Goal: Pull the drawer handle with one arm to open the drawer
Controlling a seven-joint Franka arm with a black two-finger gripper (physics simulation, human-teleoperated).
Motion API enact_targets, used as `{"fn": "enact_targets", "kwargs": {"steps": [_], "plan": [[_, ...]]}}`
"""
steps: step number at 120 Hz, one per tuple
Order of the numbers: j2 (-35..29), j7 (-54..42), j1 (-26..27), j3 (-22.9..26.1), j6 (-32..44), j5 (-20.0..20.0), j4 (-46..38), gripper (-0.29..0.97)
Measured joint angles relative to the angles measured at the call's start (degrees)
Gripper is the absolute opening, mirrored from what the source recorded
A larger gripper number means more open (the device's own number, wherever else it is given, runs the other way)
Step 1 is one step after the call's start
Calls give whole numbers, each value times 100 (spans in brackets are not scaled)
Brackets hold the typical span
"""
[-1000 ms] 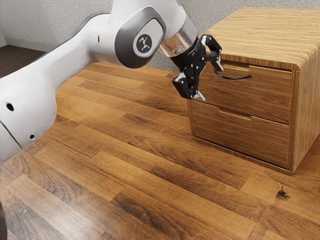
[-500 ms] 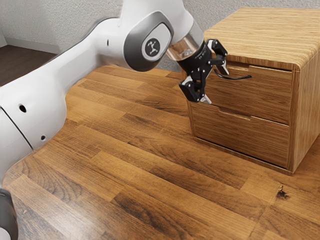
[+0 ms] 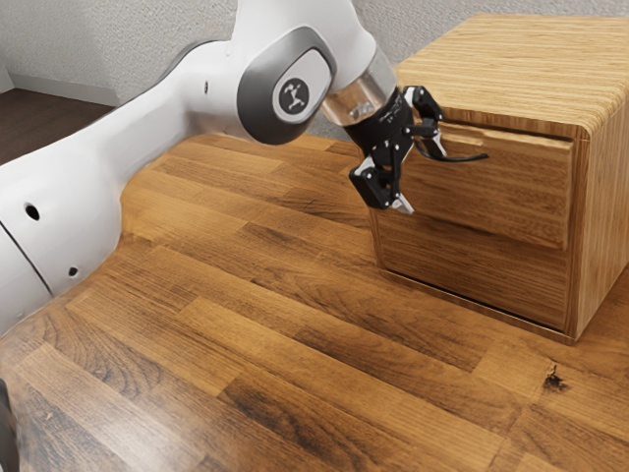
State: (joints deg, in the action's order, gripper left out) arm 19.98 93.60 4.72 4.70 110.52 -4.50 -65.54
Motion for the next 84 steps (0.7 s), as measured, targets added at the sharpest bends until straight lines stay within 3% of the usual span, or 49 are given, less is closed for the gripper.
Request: {"fn": "enact_targets", "kwargs": {"steps": [44,84], "plan": [[-197,170,61,-1,-380,-13,-101,44],[-748,333,60,3,-773,16,-665,3]]}}
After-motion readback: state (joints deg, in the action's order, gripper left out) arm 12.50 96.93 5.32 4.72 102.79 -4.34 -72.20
